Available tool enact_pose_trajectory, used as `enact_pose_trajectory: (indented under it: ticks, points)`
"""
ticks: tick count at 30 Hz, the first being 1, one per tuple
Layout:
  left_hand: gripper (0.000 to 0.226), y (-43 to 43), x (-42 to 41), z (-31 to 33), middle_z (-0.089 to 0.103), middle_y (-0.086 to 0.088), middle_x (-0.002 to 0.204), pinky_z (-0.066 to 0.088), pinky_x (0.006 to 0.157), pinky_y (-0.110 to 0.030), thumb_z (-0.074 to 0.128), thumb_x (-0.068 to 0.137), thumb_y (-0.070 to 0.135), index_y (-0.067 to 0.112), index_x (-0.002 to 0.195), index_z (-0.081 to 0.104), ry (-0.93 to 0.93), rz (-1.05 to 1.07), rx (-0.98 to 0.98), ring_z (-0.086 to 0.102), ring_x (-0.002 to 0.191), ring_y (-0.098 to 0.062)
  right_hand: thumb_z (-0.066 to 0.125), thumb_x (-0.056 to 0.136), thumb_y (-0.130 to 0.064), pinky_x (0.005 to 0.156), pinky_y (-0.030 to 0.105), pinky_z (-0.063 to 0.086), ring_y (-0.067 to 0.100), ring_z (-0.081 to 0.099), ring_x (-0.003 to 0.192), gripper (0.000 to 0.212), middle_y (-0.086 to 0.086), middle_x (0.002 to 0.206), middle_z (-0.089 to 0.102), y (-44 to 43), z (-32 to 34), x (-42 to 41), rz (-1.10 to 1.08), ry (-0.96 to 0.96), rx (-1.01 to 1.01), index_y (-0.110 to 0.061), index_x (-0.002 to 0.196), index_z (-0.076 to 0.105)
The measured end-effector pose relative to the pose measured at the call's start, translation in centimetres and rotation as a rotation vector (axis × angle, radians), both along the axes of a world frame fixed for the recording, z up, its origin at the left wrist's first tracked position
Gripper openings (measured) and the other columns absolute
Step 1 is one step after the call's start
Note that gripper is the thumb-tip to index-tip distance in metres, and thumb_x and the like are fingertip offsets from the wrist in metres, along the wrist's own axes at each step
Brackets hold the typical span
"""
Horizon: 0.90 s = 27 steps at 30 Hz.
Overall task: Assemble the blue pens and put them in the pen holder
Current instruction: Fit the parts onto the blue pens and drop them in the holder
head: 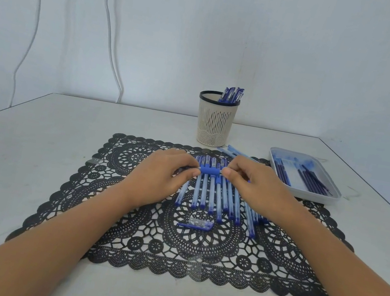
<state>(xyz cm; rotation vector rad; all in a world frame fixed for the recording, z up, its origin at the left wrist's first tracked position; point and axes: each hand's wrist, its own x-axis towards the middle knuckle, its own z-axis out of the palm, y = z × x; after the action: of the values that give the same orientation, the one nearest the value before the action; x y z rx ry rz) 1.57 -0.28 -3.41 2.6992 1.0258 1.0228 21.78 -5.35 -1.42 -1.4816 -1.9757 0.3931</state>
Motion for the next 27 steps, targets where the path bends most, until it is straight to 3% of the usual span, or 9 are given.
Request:
enact_pose_trajectory:
  ticks: [3, 7, 11, 14, 17, 21, 25, 27]
  points:
    - [0.020, 0.2, -0.3, -0.2, 0.050, 0.022, 0.079, 0.034, 0.068, -0.006, 0.053, 0.091, 0.031, 0.016, 0.098, 0.065, 0.006, 0.002, -0.008, 0.048, 0.075, 0.008, 0.053, 0.089, -0.040, 0.062, 0.016, 0.038, 0.005, 0.045, 0.064, 0.015, -0.006, 0.075, 0.052, -0.1, 0.0, 0.0, -0.010, -0.003, -0.006, -0.025, 0.093, 0.053]
    - [0.018, 0.6, -0.8, -0.4, 0.056, 0.016, 0.085, 0.035, 0.068, -0.009, 0.054, 0.092, 0.028, 0.017, 0.101, 0.064, 0.026, 0.042, -0.029, 0.050, 0.078, 0.008, 0.065, 0.074, -0.054, 0.066, 0.023, 0.040, 0.003, 0.046, 0.072, 0.043, -0.012, 0.084, 0.046, -0.8, 0.6, -0.3, 0.023, -0.143, -0.011, -0.036, 0.105, 0.040]
    - [0.017, 0.9, -1.0, -0.5, 0.052, 0.025, 0.082, 0.034, 0.067, -0.005, 0.055, 0.091, 0.028, 0.017, 0.099, 0.065, 0.001, 0.061, -0.044, 0.050, 0.076, 0.010, 0.070, 0.071, -0.052, 0.075, 0.016, 0.037, -0.002, 0.046, 0.085, 0.033, -0.014, 0.095, 0.047, -2.2, 1.5, -1.4, 0.267, -0.236, -0.168, -0.040, 0.097, 0.055]
    - [0.018, 0.8, -1.0, -0.4, 0.056, 0.020, 0.085, 0.035, 0.069, -0.006, 0.055, 0.091, 0.028, 0.016, 0.100, 0.065, -0.002, 0.060, -0.046, 0.050, 0.078, 0.010, 0.070, 0.072, -0.052, 0.085, 0.023, 0.033, -0.008, 0.041, 0.086, 0.030, -0.018, 0.095, 0.043, -2.5, 1.0, -2.1, 0.346, -0.371, -0.209, -0.036, 0.096, 0.062]
    - [0.019, 0.7, -0.9, -0.4, 0.057, 0.017, 0.088, 0.035, 0.071, -0.006, 0.055, 0.091, 0.028, 0.016, 0.101, 0.065, 0.001, 0.060, -0.047, 0.050, 0.079, 0.011, 0.066, 0.079, -0.046, 0.092, 0.027, 0.035, -0.005, 0.042, 0.089, 0.021, -0.018, 0.093, 0.043, -2.2, 0.6, -2.3, 0.359, -0.417, -0.191, -0.032, 0.094, 0.065]
    - [0.018, 0.7, -0.9, -0.4, 0.055, 0.019, 0.086, 0.035, 0.068, -0.005, 0.056, 0.090, 0.028, 0.017, 0.100, 0.065, -0.001, 0.063, -0.055, 0.050, 0.078, 0.011, 0.055, 0.089, -0.036, 0.076, 0.011, 0.043, -0.001, 0.053, 0.084, 0.016, -0.014, 0.090, 0.055, -1.9, 0.9, -1.9, 0.283, -0.294, -0.155, -0.022, 0.092, 0.063]
    - [0.017, 0.6, -0.8, -0.3, 0.056, 0.019, 0.084, 0.036, 0.068, -0.005, 0.056, 0.091, 0.027, 0.017, 0.100, 0.065, -0.003, 0.052, -0.071, 0.052, 0.078, 0.008, 0.046, 0.095, -0.029, 0.062, 0.013, 0.041, 0.004, 0.061, 0.071, 0.011, -0.008, 0.080, 0.064, -1.0, 1.3, -0.4, 0.028, 0.000, -0.136, -0.026, 0.087, 0.053]
    - [0.017, 0.5, -0.8, -0.3, 0.055, 0.021, 0.083, 0.036, 0.069, -0.003, 0.056, 0.091, 0.026, 0.017, 0.100, 0.065, -0.003, 0.044, -0.073, 0.051, 0.077, 0.009, 0.048, 0.094, -0.027, 0.058, 0.015, 0.037, 0.007, 0.057, 0.068, 0.009, -0.007, 0.076, 0.061, -0.3, 1.2, 0.5, -0.071, 0.054, -0.080, -0.026, 0.089, 0.055]
